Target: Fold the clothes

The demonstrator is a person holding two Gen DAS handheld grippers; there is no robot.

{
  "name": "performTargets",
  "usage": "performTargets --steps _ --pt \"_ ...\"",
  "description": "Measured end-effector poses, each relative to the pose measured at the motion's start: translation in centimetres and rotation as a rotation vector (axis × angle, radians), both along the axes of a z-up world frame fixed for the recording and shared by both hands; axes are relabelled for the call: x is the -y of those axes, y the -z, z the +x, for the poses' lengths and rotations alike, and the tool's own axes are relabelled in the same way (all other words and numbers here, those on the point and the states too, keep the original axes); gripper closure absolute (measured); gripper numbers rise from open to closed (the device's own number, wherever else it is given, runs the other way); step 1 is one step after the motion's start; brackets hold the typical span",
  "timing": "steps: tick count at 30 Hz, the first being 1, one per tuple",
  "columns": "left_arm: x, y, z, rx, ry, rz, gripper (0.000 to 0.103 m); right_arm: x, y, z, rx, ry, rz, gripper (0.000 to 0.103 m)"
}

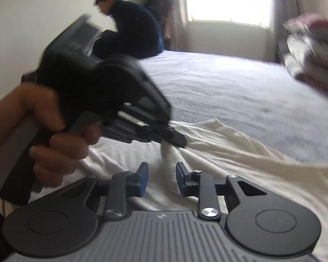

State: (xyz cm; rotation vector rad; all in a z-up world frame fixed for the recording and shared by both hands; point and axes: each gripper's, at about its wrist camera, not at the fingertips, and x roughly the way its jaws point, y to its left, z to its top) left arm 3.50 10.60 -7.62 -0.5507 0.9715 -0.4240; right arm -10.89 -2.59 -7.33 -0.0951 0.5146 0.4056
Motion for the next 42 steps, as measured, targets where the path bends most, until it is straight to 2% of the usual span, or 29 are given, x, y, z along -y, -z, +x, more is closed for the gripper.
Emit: performTargets --steps 3,7,8,9,10,16,19,21,25,36,42 --pt "0.2 -0.1 0.4 -0.01 0.007 -0.008 0.1 -0.5 0.3 0.6 -0.006 0.004 -0.028 0.073" --pt "0.4 -0.4 1.1 -0.024 0.009 -0.034 0.1 0.7 0.7 1.9 -0.045 0.052 0.015 0.074" --pt "0.5 -0.4 1.3 -0.028 0.011 -0.038 0.1 1.3 0.9 2.3 -0.062 0.067 0.042 0.077" --pt "0.6 -0.4 1.4 -0.032 0.013 -0.04 0.1 1.9 1.0 2.7 -0.081 0.082 0.079 0.087" --pt "0.7 -0.4 1.6 -0.036 0.014 -0.041 0.1 2.7 1.1 3.1 -0.105 0.098 0.135 0.093" --pt "0.9 -0.8 2.1 -0.055 0.014 -0.054 0.1 8.0 2.4 5.2 -0.315 0.148 0.636 0.095" --pt "0.3 -1.3 2.1 -0.056 0.005 -0.068 0.101 8.8 3.1 5.2 -0.398 0.154 0.803 0.096" --pt "-0.3 -1.7 2.1 -0.05 -0.005 -0.068 0.101 8.6 3.3 5.2 -0.43 0.154 0.873 0.096" --pt "-2.1 -2.3 2.0 -0.036 -0.042 -0.042 0.101 6.5 3.1 5.5 -0.447 0.128 0.898 0.096" --pt "-10.3 -2.8 1.9 -0.036 -0.195 -0.053 0.101 -0.4 1.8 8.1 -0.52 0.011 0.955 0.096" --pt "-12.6 -2.6 1.7 -0.038 -0.235 -0.025 0.101 -2.8 2.2 9.0 -0.566 -0.024 0.969 0.095"
